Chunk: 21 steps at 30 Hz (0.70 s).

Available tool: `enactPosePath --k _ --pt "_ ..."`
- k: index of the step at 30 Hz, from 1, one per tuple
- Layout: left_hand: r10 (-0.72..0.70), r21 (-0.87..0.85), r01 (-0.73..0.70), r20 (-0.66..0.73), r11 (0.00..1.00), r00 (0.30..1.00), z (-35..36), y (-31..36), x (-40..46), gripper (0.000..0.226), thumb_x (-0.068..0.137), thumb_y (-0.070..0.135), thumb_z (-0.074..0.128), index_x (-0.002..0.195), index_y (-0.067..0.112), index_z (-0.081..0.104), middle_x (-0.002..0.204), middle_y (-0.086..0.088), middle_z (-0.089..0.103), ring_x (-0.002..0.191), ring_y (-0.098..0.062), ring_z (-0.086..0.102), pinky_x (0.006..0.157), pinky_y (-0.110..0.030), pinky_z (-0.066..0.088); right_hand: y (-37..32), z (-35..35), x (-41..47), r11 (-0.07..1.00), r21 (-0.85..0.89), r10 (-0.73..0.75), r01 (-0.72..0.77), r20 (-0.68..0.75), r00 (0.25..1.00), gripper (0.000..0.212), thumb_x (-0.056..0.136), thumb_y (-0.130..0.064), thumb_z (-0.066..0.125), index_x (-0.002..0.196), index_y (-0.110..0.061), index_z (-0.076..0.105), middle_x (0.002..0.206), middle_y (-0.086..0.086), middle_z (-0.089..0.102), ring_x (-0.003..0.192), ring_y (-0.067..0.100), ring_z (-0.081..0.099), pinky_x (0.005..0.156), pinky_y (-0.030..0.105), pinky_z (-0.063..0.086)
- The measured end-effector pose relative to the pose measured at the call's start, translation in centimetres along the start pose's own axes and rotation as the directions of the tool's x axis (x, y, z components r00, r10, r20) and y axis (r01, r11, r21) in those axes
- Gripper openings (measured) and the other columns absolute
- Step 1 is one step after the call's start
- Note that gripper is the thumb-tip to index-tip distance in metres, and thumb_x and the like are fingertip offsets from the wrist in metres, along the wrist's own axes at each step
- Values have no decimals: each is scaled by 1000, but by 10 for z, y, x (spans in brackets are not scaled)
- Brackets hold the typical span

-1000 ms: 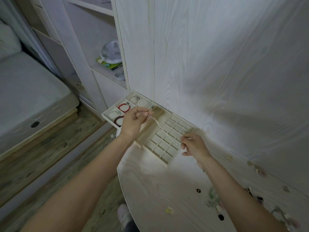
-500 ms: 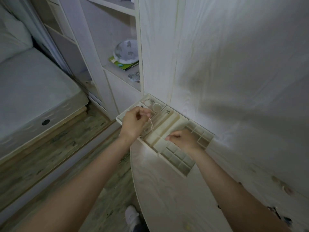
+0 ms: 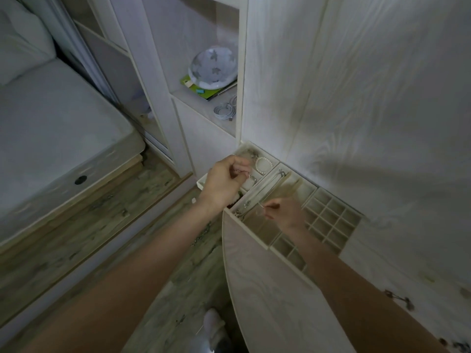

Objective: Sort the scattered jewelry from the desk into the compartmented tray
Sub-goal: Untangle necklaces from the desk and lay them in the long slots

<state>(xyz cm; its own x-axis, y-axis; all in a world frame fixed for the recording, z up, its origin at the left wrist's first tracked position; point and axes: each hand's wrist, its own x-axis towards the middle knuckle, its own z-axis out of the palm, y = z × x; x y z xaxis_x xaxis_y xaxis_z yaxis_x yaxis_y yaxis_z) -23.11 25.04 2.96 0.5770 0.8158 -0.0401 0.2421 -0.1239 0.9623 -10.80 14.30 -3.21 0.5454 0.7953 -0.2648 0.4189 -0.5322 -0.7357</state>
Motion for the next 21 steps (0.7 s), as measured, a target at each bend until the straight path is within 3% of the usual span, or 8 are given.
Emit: enactPosePath --k 2,4,7,9,14,17,19,21 --pt "10 11 -10 16 1000 1000 -1 -1 2 29 88 1 60 90 29 62 82 9 65 90 -16 63 93 -39 50 2 7 2 1000 -25 6 -6 10 1000 16 86 -1 62 100 0 71 92 12 71 74 15 62 72 10 50" --pt "17 10 -17 37 1000 999 -2 0 4 25 87 -2 60 93 22 64 80 9 65 85 -9 61 92 -33 50 4 12 4 996 -89 15 -12 31 999 15 88 -2 61 97 0 72 94 11 71 74 11 56 59 0 40" --pt "24 7 -24 71 1000 997 -2 3 5 22 86 -6 59 96 14 63 80 8 64 81 -3 60 88 -26 48 6 19 7 990 -139 26 -19 54 998 16 90 -4 58 98 0 71 99 12 70 77 9 53 52 7 34" --pt "24 -6 -23 78 1000 997 -4 4 6 22 85 -7 61 94 14 63 79 7 65 79 -3 61 88 -25 49 5 21 8 986 -168 22 -11 64 998 17 90 -4 57 99 0 71 100 12 70 78 9 53 51 5 33" --pt "-8 -20 10 122 1000 993 -4 4 4 24 80 -3 69 89 19 64 77 5 67 80 -8 65 94 -29 50 5 20 10 976 -216 36 -11 113 993 16 88 -4 60 100 -4 71 102 10 70 81 8 55 73 15 39" --pt "-13 5 12 164 1000 986 0 9 2 22 80 1 70 93 17 64 78 3 67 84 -10 65 96 -28 47 -3 8 7 990 -121 -62 71 79 995 20 81 -4 69 101 -8 69 95 5 66 82 11 57 78 20 45" --pt "-6 36 -1 183 999 983 4 10 1 21 80 4 71 95 17 65 84 -3 69 90 -15 66 98 -30 46 -15 -2 3 989 -16 -143 145 90 986 30 80 -9 72 109 -10 67 92 0 62 82 11 56 71 18 42" --pt "-5 54 -5 191 999 982 6 11 1 20 81 5 70 98 14 65 87 -7 69 93 -18 66 98 -33 47 -24 -9 -1 976 64 -215 209 122 969 23 81 -12 72 104 -9 69 85 -2 63 74 4 56 68 19 39"
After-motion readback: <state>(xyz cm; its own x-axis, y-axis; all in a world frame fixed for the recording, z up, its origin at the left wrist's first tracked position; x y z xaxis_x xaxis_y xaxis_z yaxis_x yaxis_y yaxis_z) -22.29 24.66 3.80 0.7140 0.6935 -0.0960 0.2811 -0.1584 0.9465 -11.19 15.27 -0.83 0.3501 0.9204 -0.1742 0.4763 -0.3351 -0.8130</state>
